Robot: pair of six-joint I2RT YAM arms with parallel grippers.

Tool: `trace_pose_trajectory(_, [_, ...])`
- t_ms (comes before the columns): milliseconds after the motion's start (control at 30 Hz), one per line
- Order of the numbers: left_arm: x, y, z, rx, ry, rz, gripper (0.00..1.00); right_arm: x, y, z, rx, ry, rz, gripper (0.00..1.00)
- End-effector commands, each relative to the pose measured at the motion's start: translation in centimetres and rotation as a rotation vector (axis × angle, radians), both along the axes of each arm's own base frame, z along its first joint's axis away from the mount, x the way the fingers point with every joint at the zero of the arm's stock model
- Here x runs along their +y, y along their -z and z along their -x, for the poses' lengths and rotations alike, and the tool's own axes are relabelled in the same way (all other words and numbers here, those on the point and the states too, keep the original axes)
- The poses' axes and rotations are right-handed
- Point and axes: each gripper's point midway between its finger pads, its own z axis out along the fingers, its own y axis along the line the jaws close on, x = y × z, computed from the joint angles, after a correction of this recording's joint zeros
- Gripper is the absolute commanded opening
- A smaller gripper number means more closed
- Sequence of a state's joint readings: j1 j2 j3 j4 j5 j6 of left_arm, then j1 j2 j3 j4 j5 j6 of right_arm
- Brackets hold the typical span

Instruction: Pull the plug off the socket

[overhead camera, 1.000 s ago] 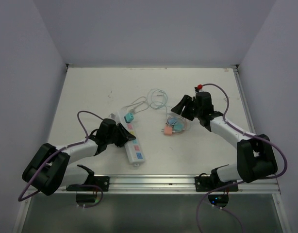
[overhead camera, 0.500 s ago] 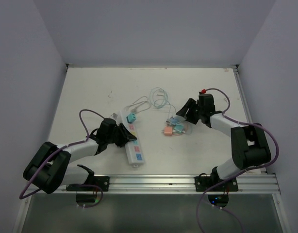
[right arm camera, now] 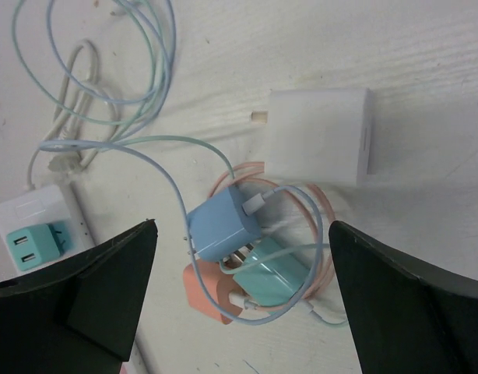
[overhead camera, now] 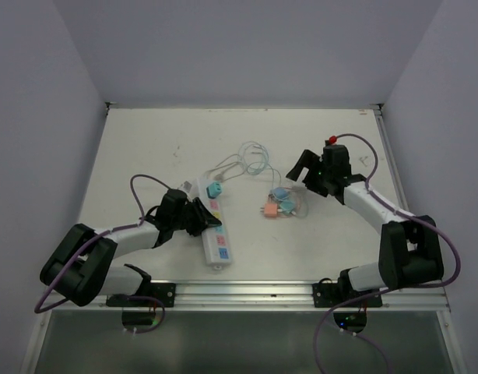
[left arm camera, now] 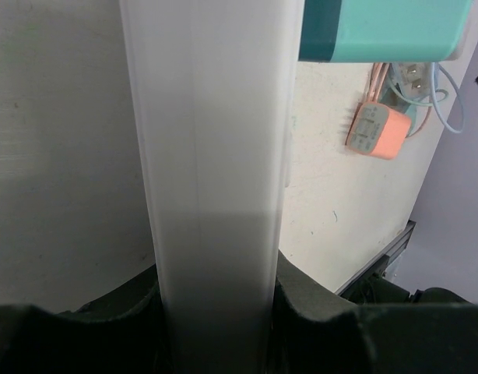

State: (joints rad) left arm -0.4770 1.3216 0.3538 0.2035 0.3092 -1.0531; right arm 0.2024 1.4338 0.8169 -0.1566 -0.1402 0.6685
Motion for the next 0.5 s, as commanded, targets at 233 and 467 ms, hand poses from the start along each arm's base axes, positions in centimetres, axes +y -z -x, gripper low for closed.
trace_pose_trajectory(233, [0.4, 1.1, 0.4, 0.008, 0.040, -0.047, 0.00, 3.9, -7.1, -1.8, -0.197, -0.132, -0.059, 0.97])
trace_pose_trajectory(467, [0.4, 1.3, 0.5, 0.011, 0.045, -0.048, 0.00, 12.7, -8.2, -0.5, -0.219, -0.269, -0.166, 0.96])
